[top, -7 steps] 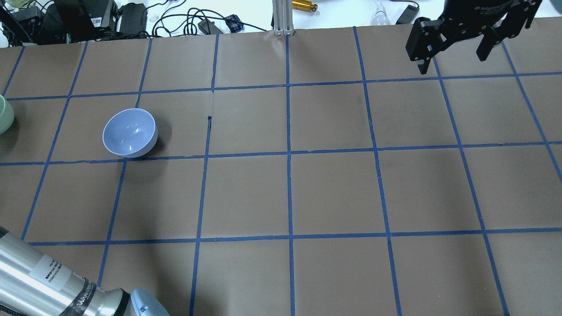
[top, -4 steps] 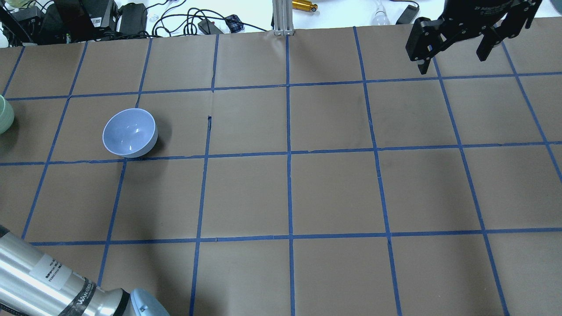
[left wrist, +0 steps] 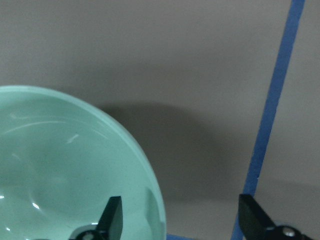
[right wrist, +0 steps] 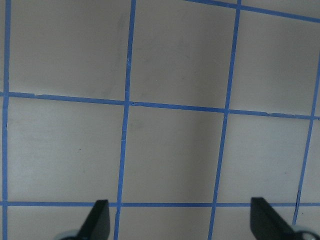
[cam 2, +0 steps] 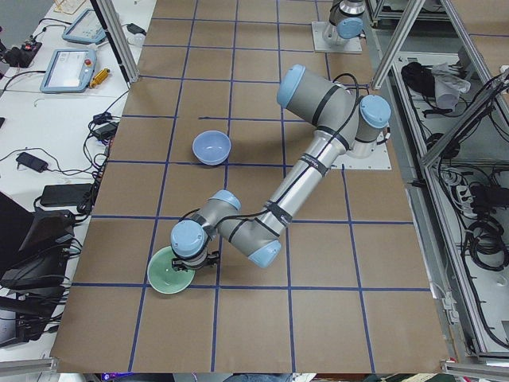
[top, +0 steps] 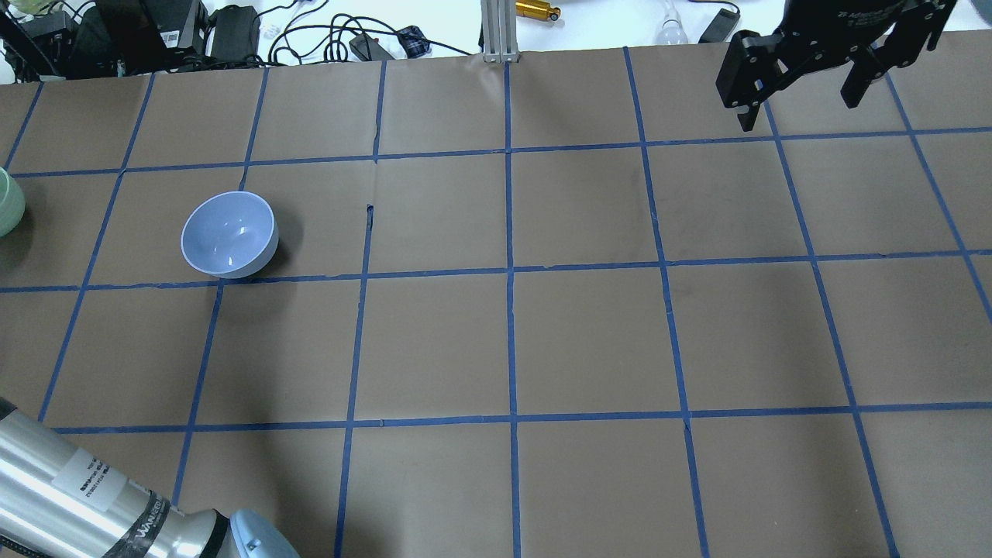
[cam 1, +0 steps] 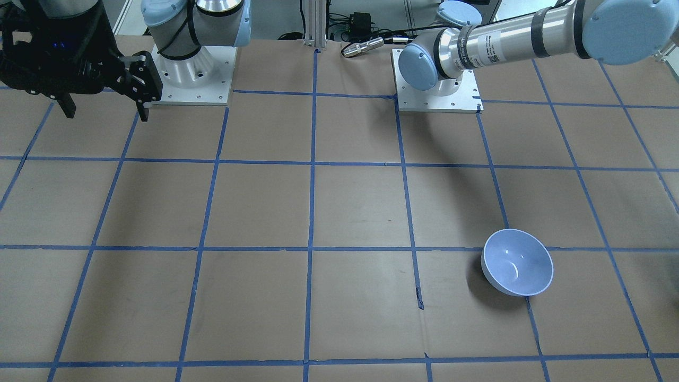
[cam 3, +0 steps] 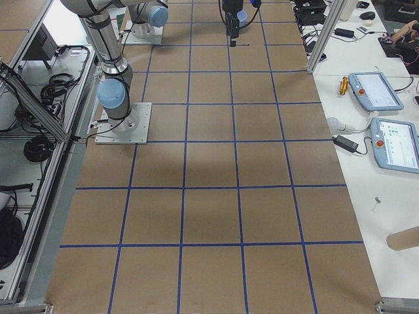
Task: Stack green bowl on blue bowl
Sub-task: 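Close the left gripper on the rim of the pale green bowl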
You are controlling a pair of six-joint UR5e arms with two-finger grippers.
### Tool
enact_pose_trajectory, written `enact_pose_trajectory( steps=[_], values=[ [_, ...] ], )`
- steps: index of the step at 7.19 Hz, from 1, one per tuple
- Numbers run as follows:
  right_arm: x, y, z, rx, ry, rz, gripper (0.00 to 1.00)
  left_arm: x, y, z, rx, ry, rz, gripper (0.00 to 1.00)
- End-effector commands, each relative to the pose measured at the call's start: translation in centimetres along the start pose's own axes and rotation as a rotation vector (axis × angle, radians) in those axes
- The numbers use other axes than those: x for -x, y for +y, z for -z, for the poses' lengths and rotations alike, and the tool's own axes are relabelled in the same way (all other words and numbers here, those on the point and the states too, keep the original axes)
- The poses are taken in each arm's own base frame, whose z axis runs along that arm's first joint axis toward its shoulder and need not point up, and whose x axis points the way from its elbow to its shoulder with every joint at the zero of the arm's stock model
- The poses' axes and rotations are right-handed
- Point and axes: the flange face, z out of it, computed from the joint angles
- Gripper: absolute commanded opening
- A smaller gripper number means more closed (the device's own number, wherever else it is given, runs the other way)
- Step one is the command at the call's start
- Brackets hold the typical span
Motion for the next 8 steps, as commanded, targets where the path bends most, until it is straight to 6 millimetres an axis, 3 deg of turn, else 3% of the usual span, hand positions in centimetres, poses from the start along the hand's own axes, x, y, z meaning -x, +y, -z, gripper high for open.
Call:
enact_pose_trajectory(
  steps=[1,6,8],
  values=[
    [0.00,0.00,0.00,0.000,0.000,0.000,1.00,0.05,0.04,0.02,0.005,-0.006,-0.001,0.83],
    [0.00,0.00,0.00,0.000,0.000,0.000,1.00,0.06,0.05,-0.08,0.005,-0.006,-0.001,0.81],
    [0.00,0.00,0.00,0.000,0.000,0.000,1.00,0.13,0.10,0.11,0.013,-0.016,-0.003,0.64]
  ],
)
